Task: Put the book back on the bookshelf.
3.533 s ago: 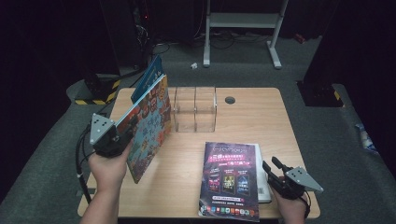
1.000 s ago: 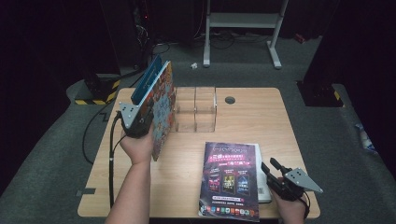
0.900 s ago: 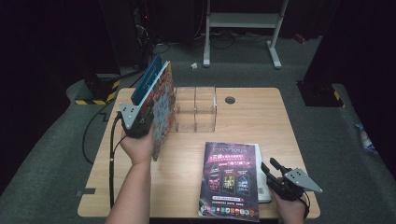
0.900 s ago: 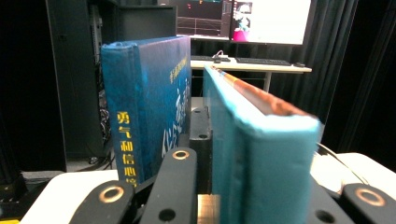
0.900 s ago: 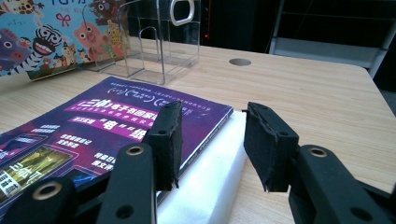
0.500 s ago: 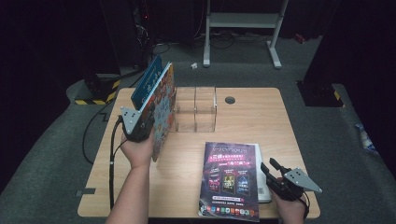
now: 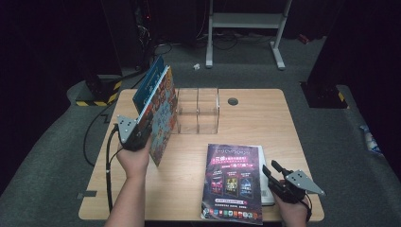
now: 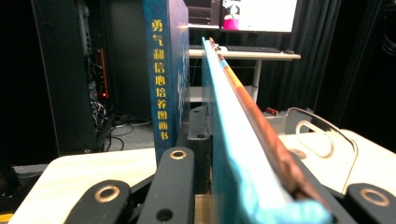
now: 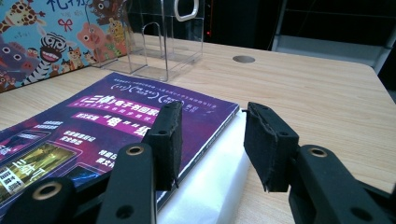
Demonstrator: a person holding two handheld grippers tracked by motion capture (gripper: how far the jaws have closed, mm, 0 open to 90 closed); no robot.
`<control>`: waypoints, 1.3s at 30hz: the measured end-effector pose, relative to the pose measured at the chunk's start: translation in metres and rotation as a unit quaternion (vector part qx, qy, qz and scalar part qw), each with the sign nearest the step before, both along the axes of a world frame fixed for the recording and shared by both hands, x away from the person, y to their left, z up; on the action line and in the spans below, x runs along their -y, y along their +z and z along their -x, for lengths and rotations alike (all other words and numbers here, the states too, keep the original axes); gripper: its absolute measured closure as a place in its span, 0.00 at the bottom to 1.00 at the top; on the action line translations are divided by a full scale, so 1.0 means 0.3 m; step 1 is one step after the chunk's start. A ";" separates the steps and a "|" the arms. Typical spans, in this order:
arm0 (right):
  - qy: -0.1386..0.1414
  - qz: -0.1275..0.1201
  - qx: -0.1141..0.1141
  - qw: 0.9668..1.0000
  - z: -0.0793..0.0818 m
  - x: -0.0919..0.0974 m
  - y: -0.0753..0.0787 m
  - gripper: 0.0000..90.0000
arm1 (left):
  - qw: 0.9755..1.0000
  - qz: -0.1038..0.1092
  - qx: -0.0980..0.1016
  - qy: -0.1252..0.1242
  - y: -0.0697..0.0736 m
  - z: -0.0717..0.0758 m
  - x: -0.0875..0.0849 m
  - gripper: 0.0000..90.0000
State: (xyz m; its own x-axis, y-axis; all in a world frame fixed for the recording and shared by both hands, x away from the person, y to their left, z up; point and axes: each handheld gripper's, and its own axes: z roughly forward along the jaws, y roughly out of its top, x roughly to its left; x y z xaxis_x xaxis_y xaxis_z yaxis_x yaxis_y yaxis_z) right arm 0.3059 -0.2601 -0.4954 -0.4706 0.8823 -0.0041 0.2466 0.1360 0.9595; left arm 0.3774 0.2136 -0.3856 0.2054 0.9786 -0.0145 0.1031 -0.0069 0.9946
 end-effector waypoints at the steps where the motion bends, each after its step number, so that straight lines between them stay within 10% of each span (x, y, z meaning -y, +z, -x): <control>1: 0.001 0.000 0.000 1.000 0.000 -0.001 -0.001 0.63 | 1.000 -0.004 -0.003 -0.001 0.002 0.001 0.001 0.87; 24: 0.005 0.004 0.000 1.000 0.004 -0.008 0.001 0.63 | 0.999 -0.010 -0.046 -0.014 0.060 0.006 -0.009 0.88; 39: 0.004 0.003 -0.002 1.000 0.002 -0.008 -0.001 0.63 | 1.000 0.021 -0.013 0.012 0.066 -0.009 -0.004 0.90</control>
State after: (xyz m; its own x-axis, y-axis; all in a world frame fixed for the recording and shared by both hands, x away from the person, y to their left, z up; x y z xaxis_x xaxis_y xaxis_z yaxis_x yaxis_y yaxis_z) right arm 0.3054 -0.2577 -0.4958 -0.4775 0.8786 -0.0078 0.2485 0.1435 0.9580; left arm 0.3799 0.2148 -0.3660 0.1816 0.9815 -0.0613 0.1289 0.0380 0.9909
